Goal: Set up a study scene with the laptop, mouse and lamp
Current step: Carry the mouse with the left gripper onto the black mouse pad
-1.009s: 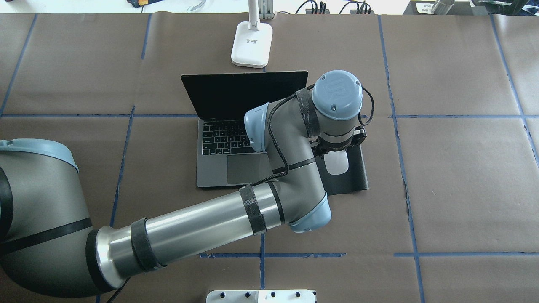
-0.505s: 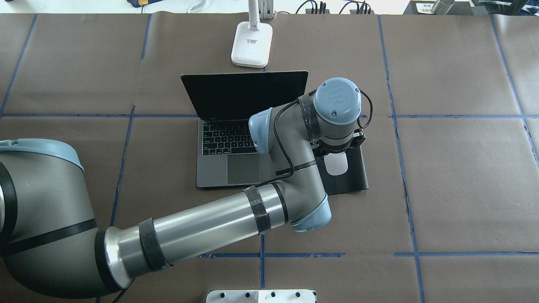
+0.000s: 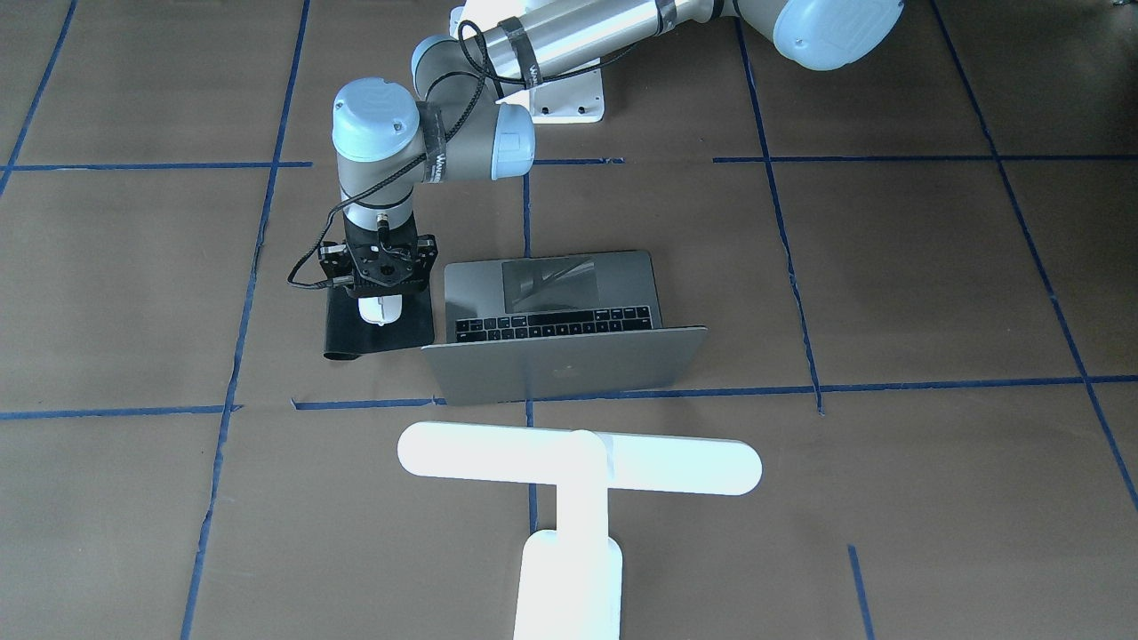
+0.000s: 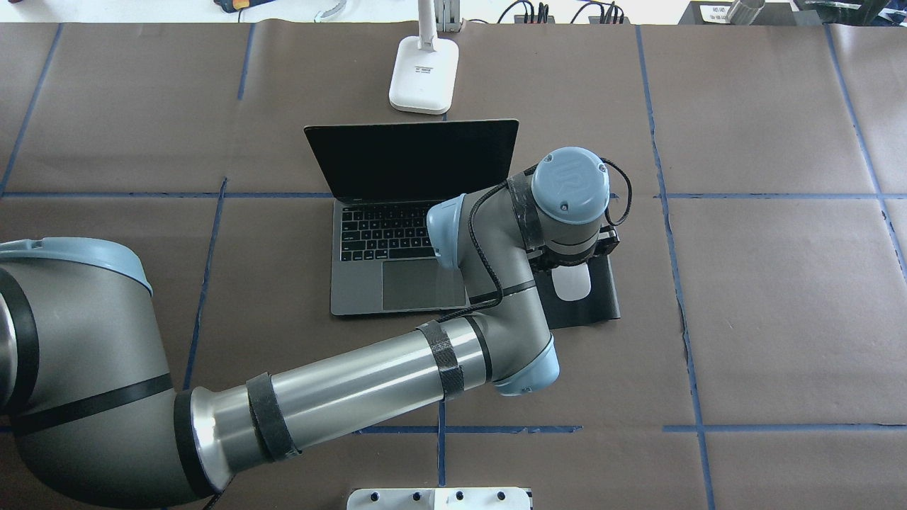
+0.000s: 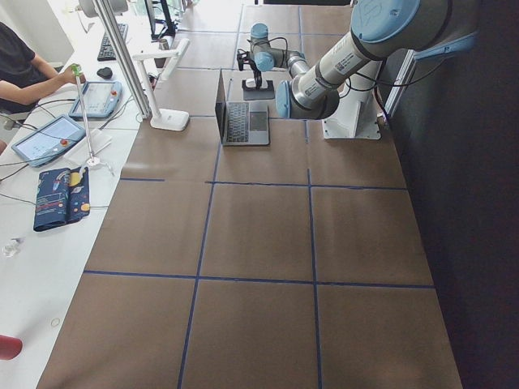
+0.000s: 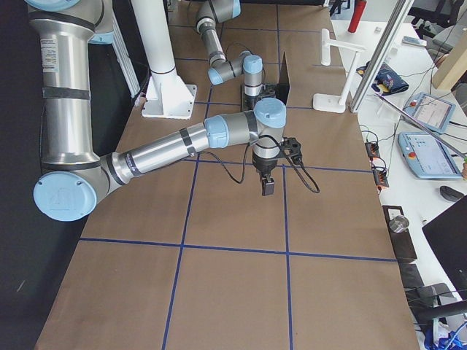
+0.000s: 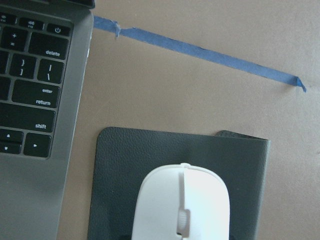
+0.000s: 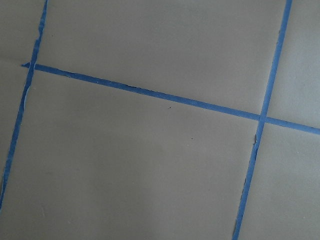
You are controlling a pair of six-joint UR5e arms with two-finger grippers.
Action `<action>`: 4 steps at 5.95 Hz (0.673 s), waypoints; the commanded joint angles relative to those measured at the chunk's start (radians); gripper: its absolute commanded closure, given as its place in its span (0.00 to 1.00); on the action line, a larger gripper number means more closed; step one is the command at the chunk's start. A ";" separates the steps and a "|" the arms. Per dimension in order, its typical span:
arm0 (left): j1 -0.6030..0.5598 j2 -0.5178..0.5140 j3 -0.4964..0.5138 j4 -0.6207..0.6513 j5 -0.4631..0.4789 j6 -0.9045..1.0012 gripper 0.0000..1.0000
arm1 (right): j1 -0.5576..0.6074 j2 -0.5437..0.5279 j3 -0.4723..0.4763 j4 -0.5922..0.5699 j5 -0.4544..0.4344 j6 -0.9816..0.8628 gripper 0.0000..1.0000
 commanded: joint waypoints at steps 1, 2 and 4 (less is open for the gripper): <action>0.005 -0.003 0.009 -0.009 0.004 -0.001 0.03 | 0.000 0.000 -0.001 0.000 -0.002 -0.001 0.00; 0.003 -0.003 0.007 -0.009 0.006 -0.009 0.00 | 0.000 0.000 -0.001 0.000 -0.002 -0.001 0.00; -0.010 -0.003 -0.006 -0.008 0.004 -0.027 0.00 | 0.000 0.005 -0.001 0.000 -0.003 -0.003 0.00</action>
